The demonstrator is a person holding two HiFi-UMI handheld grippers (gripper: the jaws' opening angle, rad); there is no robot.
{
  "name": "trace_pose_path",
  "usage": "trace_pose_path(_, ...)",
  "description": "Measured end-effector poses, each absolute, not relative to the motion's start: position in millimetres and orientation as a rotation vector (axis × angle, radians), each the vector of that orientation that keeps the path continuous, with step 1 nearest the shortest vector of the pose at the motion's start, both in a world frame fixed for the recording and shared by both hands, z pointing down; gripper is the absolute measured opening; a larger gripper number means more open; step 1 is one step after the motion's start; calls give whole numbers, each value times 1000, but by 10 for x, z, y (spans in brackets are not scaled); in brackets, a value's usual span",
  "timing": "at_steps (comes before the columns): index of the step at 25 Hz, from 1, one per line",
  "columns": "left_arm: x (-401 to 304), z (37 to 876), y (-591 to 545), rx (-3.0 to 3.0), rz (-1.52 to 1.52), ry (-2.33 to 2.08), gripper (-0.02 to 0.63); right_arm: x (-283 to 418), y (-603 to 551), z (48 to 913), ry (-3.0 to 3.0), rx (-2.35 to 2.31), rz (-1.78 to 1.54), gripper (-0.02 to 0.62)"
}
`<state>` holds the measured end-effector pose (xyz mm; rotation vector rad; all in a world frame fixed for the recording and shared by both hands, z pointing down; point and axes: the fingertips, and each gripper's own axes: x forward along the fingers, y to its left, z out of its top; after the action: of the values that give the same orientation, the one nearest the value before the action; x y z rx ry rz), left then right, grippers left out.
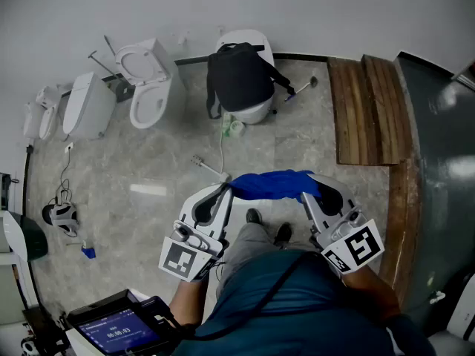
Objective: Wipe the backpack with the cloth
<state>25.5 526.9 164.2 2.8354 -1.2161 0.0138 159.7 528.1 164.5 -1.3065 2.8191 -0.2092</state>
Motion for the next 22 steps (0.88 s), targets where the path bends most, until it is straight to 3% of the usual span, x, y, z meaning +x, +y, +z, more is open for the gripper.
trace_pose_path(6,245,1631,5046,2844,-26,-1201,19,1596,5095,1617,2825,-1327,-176,11)
trace_pose_path(12,106,1914,3129,2840,-9,-1153,19,1492,3242,1867,2815,-1388,-251,11)
trace_pose_path(22,129,2314,1294,2841,118,-1011,18,1368,1545,2317,2780,-1504,-404,11)
